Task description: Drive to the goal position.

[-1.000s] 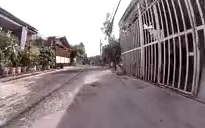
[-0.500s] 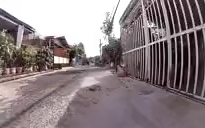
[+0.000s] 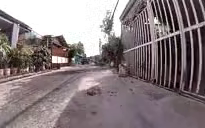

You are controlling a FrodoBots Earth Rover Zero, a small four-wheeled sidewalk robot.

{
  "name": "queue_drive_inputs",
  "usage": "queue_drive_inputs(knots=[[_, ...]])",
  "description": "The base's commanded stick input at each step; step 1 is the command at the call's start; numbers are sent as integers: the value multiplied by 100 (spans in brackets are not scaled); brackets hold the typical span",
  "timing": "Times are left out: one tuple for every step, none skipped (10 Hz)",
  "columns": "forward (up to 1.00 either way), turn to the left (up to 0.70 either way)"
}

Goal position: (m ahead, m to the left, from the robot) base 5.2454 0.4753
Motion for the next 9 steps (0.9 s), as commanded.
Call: queue_drive_inputs(knots=[[70,0],[70,0],[70,0],[70,0],[70,0],[70,0],[70,0],[70,0],[70,0]])
